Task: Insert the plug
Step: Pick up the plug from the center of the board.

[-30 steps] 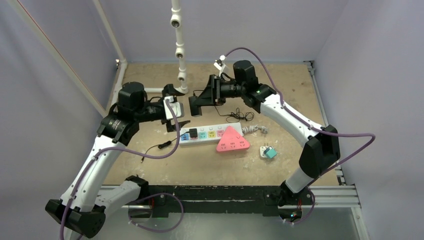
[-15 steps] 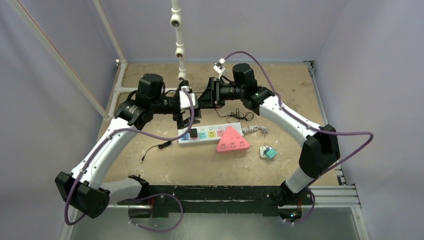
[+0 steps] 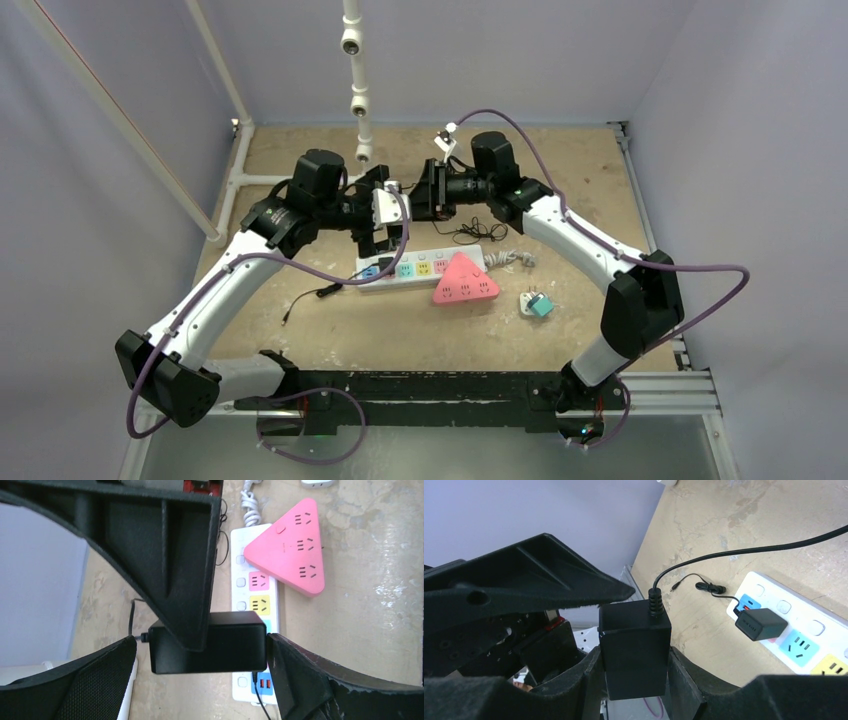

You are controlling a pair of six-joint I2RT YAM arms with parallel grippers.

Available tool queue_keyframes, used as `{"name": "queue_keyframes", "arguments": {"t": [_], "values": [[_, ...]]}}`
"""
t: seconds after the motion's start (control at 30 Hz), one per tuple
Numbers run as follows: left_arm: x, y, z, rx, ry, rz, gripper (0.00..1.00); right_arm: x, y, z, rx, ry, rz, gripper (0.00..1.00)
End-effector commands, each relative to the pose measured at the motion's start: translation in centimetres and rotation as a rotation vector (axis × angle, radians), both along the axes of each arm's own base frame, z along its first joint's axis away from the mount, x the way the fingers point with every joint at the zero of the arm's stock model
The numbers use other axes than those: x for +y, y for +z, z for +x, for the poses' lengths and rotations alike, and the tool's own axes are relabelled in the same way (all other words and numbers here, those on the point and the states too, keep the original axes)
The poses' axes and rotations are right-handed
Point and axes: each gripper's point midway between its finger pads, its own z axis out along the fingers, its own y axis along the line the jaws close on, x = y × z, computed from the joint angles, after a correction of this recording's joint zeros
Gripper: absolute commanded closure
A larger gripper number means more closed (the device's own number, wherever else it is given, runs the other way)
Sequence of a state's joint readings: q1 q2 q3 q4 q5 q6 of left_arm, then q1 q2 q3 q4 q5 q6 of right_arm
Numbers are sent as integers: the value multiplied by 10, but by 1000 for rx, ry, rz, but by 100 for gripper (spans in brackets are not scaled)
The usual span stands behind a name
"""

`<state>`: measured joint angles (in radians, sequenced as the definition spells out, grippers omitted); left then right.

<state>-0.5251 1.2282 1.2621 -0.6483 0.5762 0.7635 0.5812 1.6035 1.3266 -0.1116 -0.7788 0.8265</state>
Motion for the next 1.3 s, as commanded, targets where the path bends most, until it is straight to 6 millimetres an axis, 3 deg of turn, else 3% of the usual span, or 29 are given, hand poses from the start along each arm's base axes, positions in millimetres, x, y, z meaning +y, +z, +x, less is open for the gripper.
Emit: {"name": "queue_keyframes", "arguments": {"t": [0.0,0.27,0.47,0.77,0.8,0.9,0.97,1.03,1.13,1.27], "values": [[8,11,7,-51,58,11,1,-4,33,-8,-80,29,70,95],[-9,4,4,-40,16,11,1,-3,33,-7,-73,37,69,95],[-11,0,7,-39,5,39,3,-2,31,-7,-68,39,69,95],[-4,-8,14,-46,40,87,31,-3,25,-5,-54,43,67,96],[-4,-9,15,-44,43,91,36,-3,25,-5,-53,43,66,96],[-4,-12,20,-31,60,103,65,-4,25,-5,-50,39,65,95],[-5,-15,23,-14,64,116,80,-5,23,-5,-47,38,62,87],[-6,-19,23,11,63,126,98,-9,20,-4,-42,24,52,67],[-6,-23,20,34,56,134,100,-23,17,2,-42,-18,39,42],[-4,-33,14,77,49,154,100,-48,12,13,-65,-95,-7,19]]}}
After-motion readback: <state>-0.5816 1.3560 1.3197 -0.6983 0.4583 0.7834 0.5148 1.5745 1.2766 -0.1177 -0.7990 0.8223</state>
